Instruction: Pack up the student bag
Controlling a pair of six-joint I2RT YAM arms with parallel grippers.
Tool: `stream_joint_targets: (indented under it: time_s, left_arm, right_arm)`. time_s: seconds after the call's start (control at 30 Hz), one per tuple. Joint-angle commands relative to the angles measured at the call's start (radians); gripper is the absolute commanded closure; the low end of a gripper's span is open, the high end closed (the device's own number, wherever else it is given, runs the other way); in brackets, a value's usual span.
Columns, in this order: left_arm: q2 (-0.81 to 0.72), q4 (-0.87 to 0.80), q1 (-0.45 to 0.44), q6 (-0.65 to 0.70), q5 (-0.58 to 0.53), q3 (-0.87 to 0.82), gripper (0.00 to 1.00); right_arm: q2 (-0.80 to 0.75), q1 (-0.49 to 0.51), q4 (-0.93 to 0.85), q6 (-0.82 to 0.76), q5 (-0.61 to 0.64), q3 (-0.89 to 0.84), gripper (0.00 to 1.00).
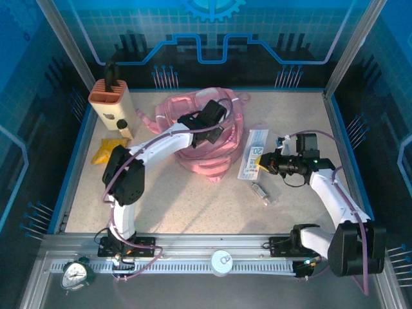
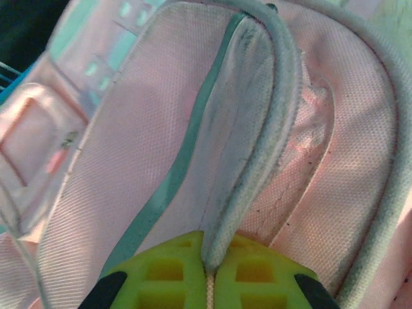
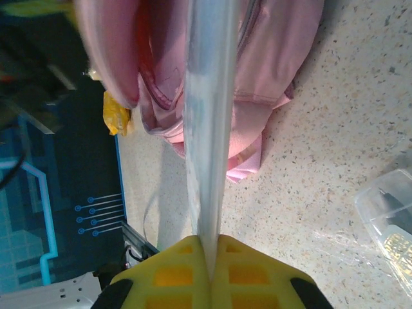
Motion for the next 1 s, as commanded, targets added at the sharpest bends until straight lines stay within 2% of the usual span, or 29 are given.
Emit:
stream_joint_targets:
  time_s: [0.0, 0.17, 0.27, 0.4, 0.53, 0.63, 0.67, 0.73, 0.83, 0.97]
  left_arm:
    - [-0.117, -0.114, 0.000, -0.148, -0.002, 0.068, 1.00]
    - [-0.122, -0.220, 0.001, -0.262, -0.020, 0.143, 1.00]
    - [-0.114, -0.266, 0.000, -0.330, 0.032, 0.190, 1.00]
    - [-0.106, -0.289, -0.001, -0.402, 0.071, 0.223, 1.00]
    - [-0.091, -0.295, -0.002, -0.456, 0.089, 0.250, 1.00]
    - [-0.064, -0.304, -0.002, -0.486, 0.097, 0.284, 1.00]
    - [-0.053, -0.314, -0.002, -0.493, 0.089, 0.297, 1.00]
    - [-0.039, -0.329, -0.001, -0.503, 0.084, 0.316, 1.00]
    - [-0.036, -0.322, 0.000, -0.505, 0.089, 0.313, 1.00]
    - [-0.050, -0.313, 0.000, -0.510, 0.081, 0.289, 1.00]
  right_arm:
    - [0.035, 0.076, 0.089, 0.045, -0.021, 0.010, 0.95]
    - [0.159, 0.213, 0.261, 0.129, 0.017, 0.053, 0.95]
    - [0.274, 0.269, 0.296, 0.134, 0.055, 0.124, 0.92]
    - [0.435, 0.318, 0.441, 0.174, 0.053, 0.219, 0.90]
    - [0.600, 0.340, 0.422, 0.154, 0.096, 0.367, 0.86]
    - [0.682, 0.351, 0.495, 0.190, 0.140, 0.425, 0.80]
    - [0.712, 0.356, 0.477, 0.180, 0.149, 0.461, 0.75]
    - [0.764, 0.365, 0.410, 0.138, 0.142, 0.545, 0.73]
    - [0.774, 0.365, 0.370, 0.108, 0.154, 0.561, 0.65]
    - [0.682, 0.365, 0.302, 0.037, 0.240, 0.492, 0.54]
